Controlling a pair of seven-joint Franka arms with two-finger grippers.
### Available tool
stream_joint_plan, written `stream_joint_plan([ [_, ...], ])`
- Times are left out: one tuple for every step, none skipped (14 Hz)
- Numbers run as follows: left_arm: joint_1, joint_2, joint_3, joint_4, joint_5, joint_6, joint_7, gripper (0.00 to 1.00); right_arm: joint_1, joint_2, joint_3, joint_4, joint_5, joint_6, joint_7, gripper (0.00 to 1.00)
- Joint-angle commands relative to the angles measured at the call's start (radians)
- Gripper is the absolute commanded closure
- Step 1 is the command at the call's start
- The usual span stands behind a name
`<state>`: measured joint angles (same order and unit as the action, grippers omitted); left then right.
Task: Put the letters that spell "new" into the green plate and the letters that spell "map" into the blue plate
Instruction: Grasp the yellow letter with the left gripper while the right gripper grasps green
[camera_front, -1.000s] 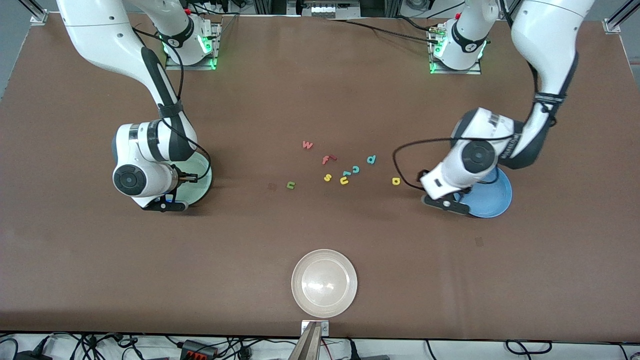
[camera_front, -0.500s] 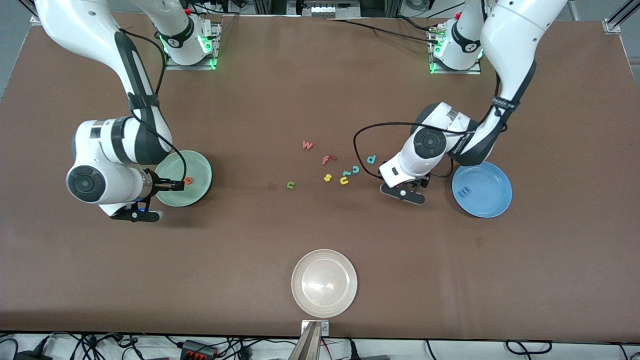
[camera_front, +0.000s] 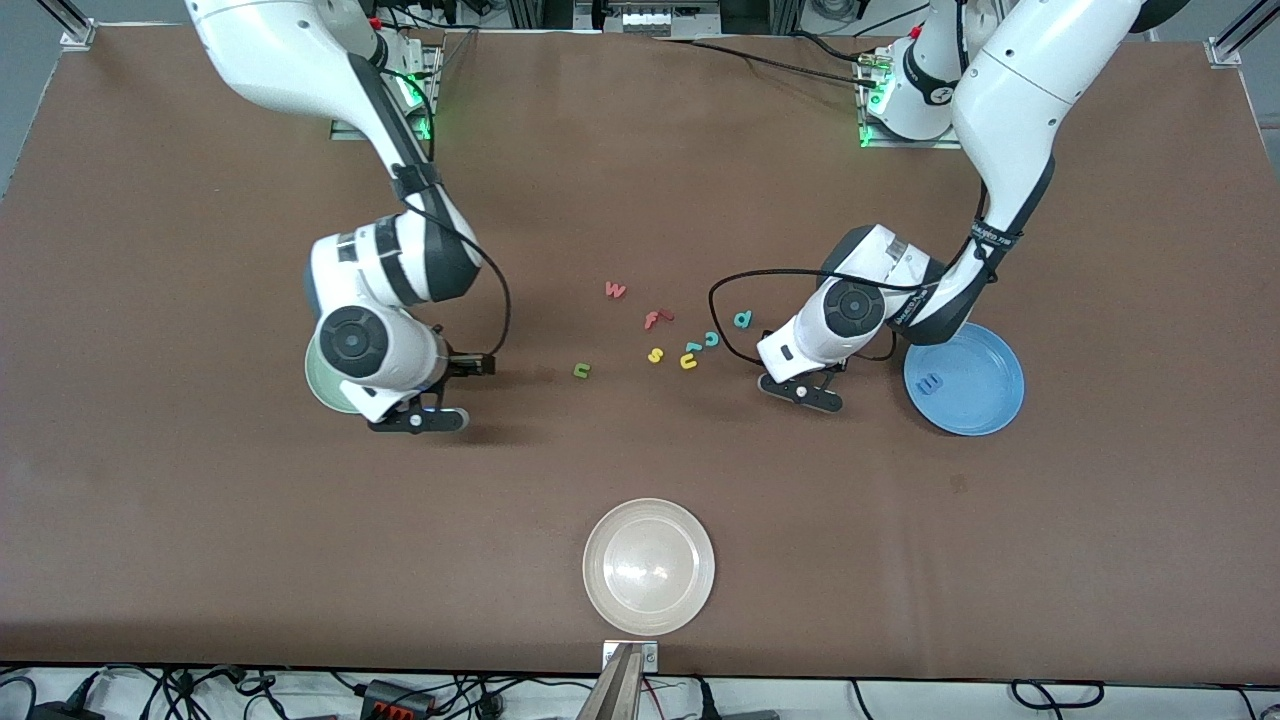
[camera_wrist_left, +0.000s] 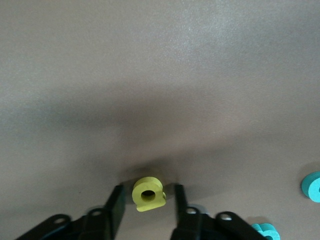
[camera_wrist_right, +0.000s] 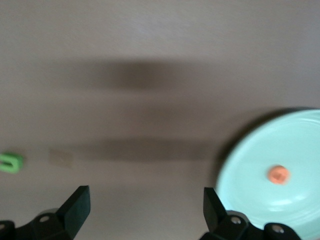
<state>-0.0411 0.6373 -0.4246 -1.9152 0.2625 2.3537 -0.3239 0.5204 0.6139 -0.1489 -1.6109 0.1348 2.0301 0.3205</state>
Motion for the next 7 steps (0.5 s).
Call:
stream_joint_plan([
  [0.009, -0.002, -0.006, 0.001, 0.007, -0.010, -0.006, 0.86, 0.038, 0.055, -0.006, 0.035, 0.015, 0.057, 0.133, 0.00],
  [0.012, -0.007, -0.006, 0.001, 0.009, -0.011, -0.001, 0.89, 0.039, 0.081, -0.006, 0.063, 0.020, 0.077, 0.219, 0.00],
  [0.017, -0.013, -0.006, 0.004, 0.009, -0.013, -0.003, 0.89, 0.053, 0.104, -0.005, 0.087, 0.019, 0.090, 0.282, 0.00],
  [0.017, -0.037, -0.006, 0.010, 0.009, -0.033, -0.001, 0.89, 0.082, 0.125, -0.003, 0.109, 0.017, 0.108, 0.329, 0.00],
  [0.021, -0.069, -0.006, 0.027, 0.007, -0.091, -0.004, 0.89, 0.102, 0.144, -0.003, 0.130, 0.017, 0.131, 0.369, 0.00],
  [0.023, -0.100, -0.002, 0.050, 0.010, -0.182, -0.004, 0.88, 0.113, 0.158, -0.001, 0.144, 0.019, 0.156, 0.421, 0.00],
  [0.027, -0.109, 0.006, 0.077, 0.018, -0.264, 0.002, 0.88, 0.128, 0.167, 0.000, 0.154, 0.020, 0.177, 0.477, 0.00],
])
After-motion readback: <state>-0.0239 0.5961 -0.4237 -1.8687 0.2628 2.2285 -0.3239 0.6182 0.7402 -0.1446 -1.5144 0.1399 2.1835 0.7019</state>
